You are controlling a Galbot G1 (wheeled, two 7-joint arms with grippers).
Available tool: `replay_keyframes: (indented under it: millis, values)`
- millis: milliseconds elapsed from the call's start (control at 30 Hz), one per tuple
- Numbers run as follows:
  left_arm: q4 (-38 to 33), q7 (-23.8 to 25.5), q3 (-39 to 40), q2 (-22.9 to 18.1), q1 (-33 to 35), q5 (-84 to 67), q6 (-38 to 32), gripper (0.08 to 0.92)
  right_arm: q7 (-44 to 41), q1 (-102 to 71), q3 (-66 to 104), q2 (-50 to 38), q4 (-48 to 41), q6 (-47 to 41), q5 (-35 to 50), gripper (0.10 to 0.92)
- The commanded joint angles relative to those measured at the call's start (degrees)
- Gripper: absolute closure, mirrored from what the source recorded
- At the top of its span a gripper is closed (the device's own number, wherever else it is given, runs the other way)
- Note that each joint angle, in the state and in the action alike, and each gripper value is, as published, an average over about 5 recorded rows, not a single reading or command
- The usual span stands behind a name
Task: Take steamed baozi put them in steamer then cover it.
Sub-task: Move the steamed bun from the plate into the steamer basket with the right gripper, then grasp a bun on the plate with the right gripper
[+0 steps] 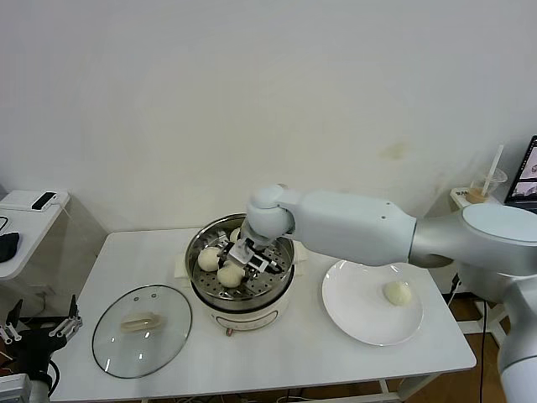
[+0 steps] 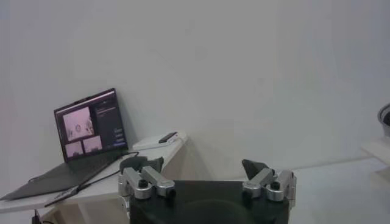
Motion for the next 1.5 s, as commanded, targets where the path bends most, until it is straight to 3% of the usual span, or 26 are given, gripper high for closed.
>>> replay_keyframes:
  millis: [33,400,667,933,1333,1500]
  values:
    - [0.0,0.0,0.0,0.1,-0.1,0.0,0.0,0.177,-1.2,0.4,-1.4,1.6,0.3,3.8,-1.6,0.406]
    - [0.3,0.0,0.0,0.1,-0.2,-0.1,-0.1,0.177,-2.8,1.2,-2.0,1.2,1.0,4.2,0.2,0.399]
    - [0.3,0.1,-0.1,0.2,-0.2,-0.2,-0.1,0.177,-1.9,1.9,-1.2,0.2,0.6,3.9,0.9,0.226]
    - [0.2,0.2,-0.1,0.8,-0.3,-0.3,0.0,0.177,-1.5,4.2,2.9,-3.2,-0.3,-1.2,1.8,0.203]
    - [0.1,0.5,0.8,2.0,-0.7,-0.3,0.0,0.177,-4.7,7.0,7.5,-22.8,5.8,-24.5,5.6,0.203]
    - [0.2,0.5,1.4,2.6,-1.0,-0.4,0.0,0.177,-5.0,2.9,8.1,-33.3,9.8,-26.3,4.0,0.203]
